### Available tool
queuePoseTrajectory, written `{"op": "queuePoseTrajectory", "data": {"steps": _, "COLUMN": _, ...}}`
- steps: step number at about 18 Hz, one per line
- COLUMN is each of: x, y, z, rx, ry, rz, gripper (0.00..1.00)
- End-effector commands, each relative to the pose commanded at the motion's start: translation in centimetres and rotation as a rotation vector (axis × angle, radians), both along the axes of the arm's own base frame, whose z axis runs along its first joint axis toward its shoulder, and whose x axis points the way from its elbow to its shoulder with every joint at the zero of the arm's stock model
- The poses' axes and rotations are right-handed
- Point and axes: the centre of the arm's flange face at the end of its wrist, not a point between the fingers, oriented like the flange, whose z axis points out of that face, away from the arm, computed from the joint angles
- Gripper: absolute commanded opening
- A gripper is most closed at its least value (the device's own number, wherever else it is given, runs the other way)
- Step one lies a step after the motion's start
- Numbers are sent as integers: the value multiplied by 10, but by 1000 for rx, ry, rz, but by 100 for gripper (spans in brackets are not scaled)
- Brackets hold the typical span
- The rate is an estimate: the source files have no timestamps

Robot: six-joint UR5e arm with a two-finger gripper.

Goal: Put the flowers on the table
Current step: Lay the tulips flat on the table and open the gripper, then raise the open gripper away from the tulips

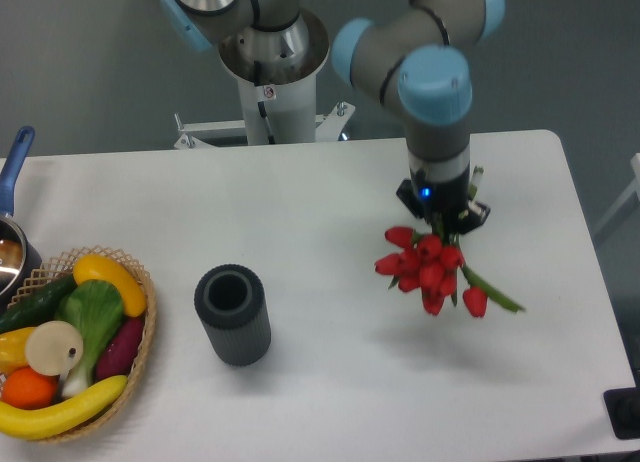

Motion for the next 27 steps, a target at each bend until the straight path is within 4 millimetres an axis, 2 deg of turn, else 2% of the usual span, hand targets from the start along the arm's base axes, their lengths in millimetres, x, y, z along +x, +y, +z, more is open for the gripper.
{"op": "queuePoseTrajectory", "data": {"steps": 2, "x": -5, "y": 1, "z": -8, "rx": -39, "ry": 8, "rz": 4, "gripper": 25}}
{"op": "queuePoseTrajectory", "data": {"steps": 4, "x": -5, "y": 5, "z": -17, "rx": -54, "ry": 2, "rz": 1, "gripper": 32}}
{"op": "queuePoseTrajectory", "data": {"steps": 5, "x": -7, "y": 5, "z": -19, "rx": -55, "ry": 1, "rz": 2, "gripper": 46}}
{"op": "queuePoseTrajectory", "data": {"steps": 6, "x": -8, "y": 7, "z": -17, "rx": -54, "ry": 10, "rz": -3, "gripper": 70}}
{"op": "queuePoseTrajectory", "data": {"steps": 7, "x": -15, "y": 9, "z": -10, "rx": -46, "ry": 35, "rz": -1, "gripper": 88}}
{"op": "queuePoseTrajectory", "data": {"steps": 8, "x": -18, "y": 10, "z": -6, "rx": -43, "ry": 50, "rz": 1, "gripper": 100}}
{"op": "queuePoseTrajectory", "data": {"steps": 11, "x": -29, "y": 9, "z": 13, "rx": -23, "ry": 93, "rz": 23, "gripper": 100}}
{"op": "queuePoseTrajectory", "data": {"steps": 13, "x": -41, "y": -12, "z": 12, "rx": 1, "ry": 91, "rz": 126, "gripper": 100}}
{"op": "queuePoseTrajectory", "data": {"steps": 15, "x": -69, "y": -40, "z": 31, "rx": 46, "ry": 141, "rz": 220, "gripper": 100}}
{"op": "queuePoseTrajectory", "data": {"steps": 18, "x": -92, "y": -62, "z": 66, "rx": 116, "ry": 175, "rz": 257, "gripper": 100}}
{"op": "queuePoseTrajectory", "data": {"steps": 20, "x": -96, "y": -82, "z": 87, "rx": 195, "ry": 166, "rz": 269, "gripper": 100}}
{"op": "queuePoseTrajectory", "data": {"steps": 22, "x": -102, "y": -105, "z": 95, "rx": 233, "ry": 143, "rz": 241, "gripper": 100}}
{"op": "queuePoseTrajectory", "data": {"steps": 25, "x": -100, "y": -147, "z": 111, "rx": 164, "ry": 97, "rz": 114, "gripper": 100}}
{"op": "queuePoseTrajectory", "data": {"steps": 27, "x": -101, "y": -172, "z": 110, "rx": 131, "ry": 61, "rz": 62, "gripper": 100}}
